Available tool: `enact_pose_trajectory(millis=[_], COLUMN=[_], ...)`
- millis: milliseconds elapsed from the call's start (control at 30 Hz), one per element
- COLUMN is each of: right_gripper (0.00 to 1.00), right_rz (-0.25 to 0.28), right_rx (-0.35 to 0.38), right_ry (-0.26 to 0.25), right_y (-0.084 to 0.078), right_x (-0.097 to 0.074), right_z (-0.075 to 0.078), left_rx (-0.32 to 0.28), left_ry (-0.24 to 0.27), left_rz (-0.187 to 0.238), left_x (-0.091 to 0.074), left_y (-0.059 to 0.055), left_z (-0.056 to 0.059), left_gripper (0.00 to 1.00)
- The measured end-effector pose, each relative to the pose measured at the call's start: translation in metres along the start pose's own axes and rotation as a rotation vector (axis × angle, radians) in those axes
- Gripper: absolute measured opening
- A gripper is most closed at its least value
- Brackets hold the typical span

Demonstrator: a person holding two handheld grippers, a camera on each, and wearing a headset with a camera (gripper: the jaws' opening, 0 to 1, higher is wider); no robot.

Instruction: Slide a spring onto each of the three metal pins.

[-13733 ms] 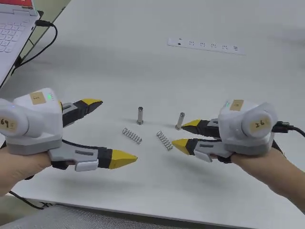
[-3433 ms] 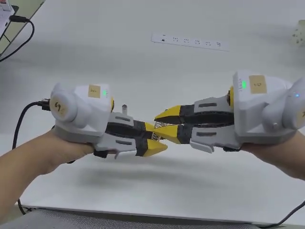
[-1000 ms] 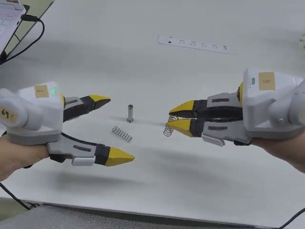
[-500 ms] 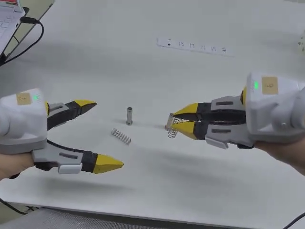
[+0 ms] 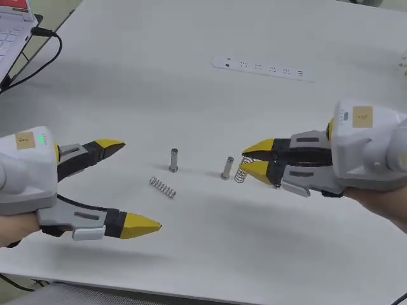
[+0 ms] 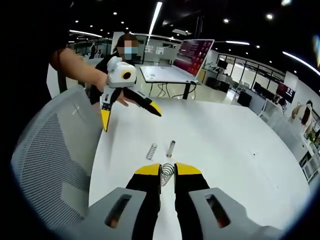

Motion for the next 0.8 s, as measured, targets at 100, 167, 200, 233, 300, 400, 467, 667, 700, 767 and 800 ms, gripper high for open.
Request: enact_pose_trajectory(millis=[100,167,200,233,300,400,467,667,700,767,800], right_gripper=[0.07,0.07,0.07,0.07,0.07,0.07,0.07,0.07,0.07,0.07,0.07], right_rz=[-0.002,-0.003,-0.006,-0.007,-0.009,-0.01,-0.009,-0.016,-0.016,-0.023,-0.024], right_rx=[0.002,0.005,0.007,0.009,0.01,0.011,0.012,0.011,0.014,0.015,0.018], right_ry=[-0.008,-0.01,-0.014,-0.018,-0.023,-0.026,-0.03,-0.043,-0.046,-0.053,-0.055], right_y=[0.001,0.001,0.0,-0.001,0.0,0.0,0.001,0.001,0.0,-0.002,-0.002], right_x=[0.0,0.001,0.002,0.002,0.002,0.002,0.003,0.005,0.005,0.006,0.007], right_z=[0.004,0.008,0.01,0.012,0.014,0.017,0.019,0.027,0.029,0.033,0.035], left_rx=[-0.009,-0.006,-0.008,-0.008,-0.008,-0.005,-0.005,-0.009,-0.008,-0.008,-0.008], left_ry=[-0.003,0.001,0.002,0.003,0.01,0.017,0.023,0.031,0.033,0.033,0.033], left_rz=[0.003,0.006,0.006,0.006,0.004,0.004,0.004,0.003,0.003,0.003,0.004], left_x=[-0.001,-0.001,-0.002,-0.002,-0.004,-0.006,-0.006,-0.007,-0.007,-0.007,-0.007], left_y=[0.0,0.0,0.0,-0.001,-0.002,-0.002,-0.003,-0.003,-0.003,-0.003,-0.003], left_z=[0.001,0.001,0.001,0.001,0.0,-0.001,-0.003,-0.005,-0.005,-0.006,-0.005], left_gripper=[0.98,0.98,0.98,0.98,0.98,0.98,0.98,0.98,0.98,0.98,0.98])
Point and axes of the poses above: the centre of the closed fingertips' face, and the gripper's own axes: x roughly forward along the fingers, z roughly to its right, y roughly out of its top, the point moved 4 cm from there along -x, roughly backward along the fingers, and after that the axes turned 9 degrees about y, right-handed, at the moved point
